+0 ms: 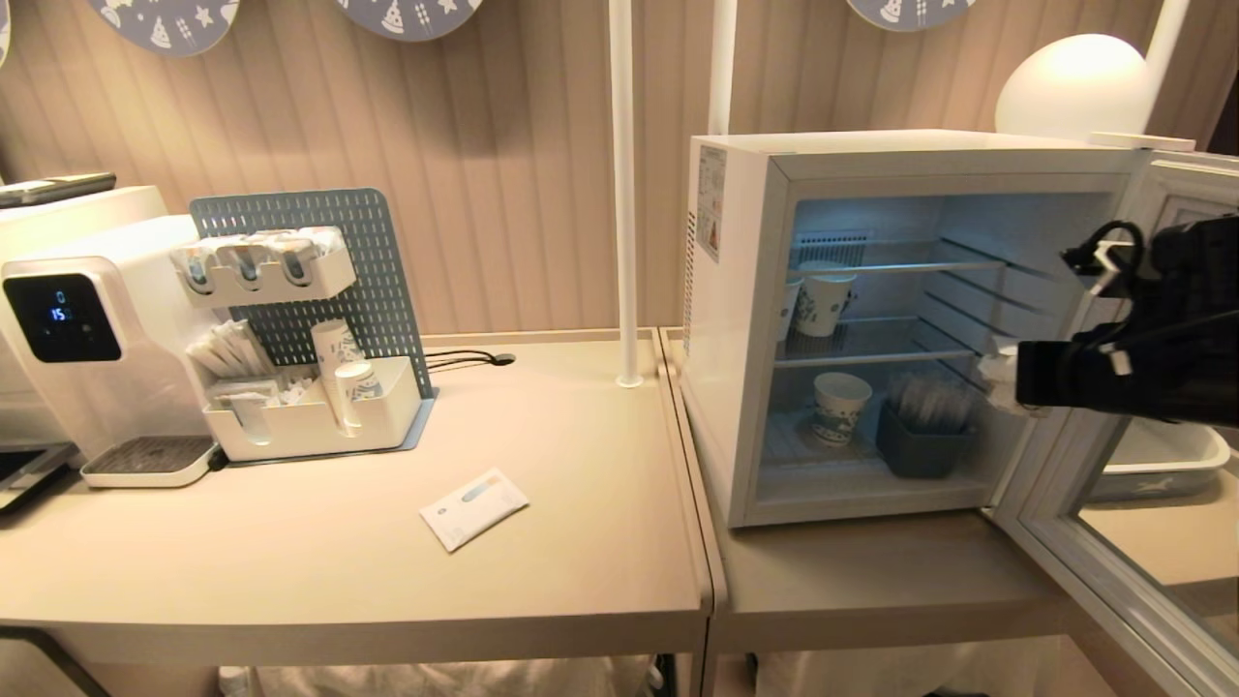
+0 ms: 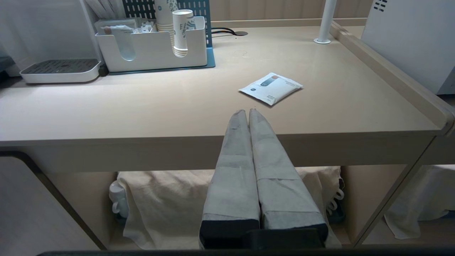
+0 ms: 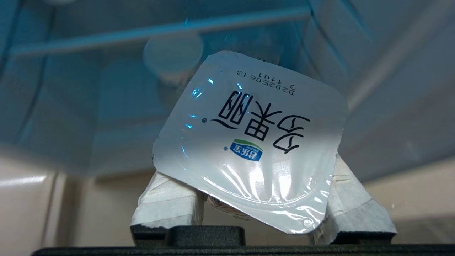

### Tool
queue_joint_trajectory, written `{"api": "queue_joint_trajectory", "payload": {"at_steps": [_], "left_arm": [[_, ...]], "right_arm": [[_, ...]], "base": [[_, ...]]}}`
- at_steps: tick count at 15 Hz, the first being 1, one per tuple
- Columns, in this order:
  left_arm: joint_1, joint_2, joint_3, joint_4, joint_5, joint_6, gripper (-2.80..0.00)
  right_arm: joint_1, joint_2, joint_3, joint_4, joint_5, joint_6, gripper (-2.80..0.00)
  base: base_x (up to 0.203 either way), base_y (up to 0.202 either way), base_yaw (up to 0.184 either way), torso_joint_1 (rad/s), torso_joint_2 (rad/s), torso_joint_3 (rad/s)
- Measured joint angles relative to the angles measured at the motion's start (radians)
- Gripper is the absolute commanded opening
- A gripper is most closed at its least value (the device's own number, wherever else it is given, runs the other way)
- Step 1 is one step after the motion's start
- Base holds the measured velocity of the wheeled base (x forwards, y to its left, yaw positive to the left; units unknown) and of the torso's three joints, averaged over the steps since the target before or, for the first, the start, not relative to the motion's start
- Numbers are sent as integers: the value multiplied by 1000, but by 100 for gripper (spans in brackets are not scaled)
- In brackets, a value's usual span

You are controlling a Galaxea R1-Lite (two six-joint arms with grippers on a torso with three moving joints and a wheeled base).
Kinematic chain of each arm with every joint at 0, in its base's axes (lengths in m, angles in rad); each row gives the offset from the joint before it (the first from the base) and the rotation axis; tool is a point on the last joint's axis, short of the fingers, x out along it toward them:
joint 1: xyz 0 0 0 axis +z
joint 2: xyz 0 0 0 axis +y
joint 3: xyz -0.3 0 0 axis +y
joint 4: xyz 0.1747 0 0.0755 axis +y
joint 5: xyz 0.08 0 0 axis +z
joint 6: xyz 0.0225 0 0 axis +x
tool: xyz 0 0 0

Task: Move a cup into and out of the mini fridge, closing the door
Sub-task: Put the yoghurt in the freezer

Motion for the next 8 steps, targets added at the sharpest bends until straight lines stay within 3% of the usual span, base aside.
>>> {"api": "queue_joint_trajectory", "payload": {"at_steps": [4, 8], "left_arm": [[0, 0, 0, 0, 0, 0, -280], [0, 0, 0, 0, 0, 0, -280]], "right_arm": [[16, 249, -61, -330, -129, 3, -280], [35, 366, -126, -407, -164, 17, -280]], "base": [[0, 0, 0, 0, 0, 0], [0, 0, 0, 0, 0, 0]]}}
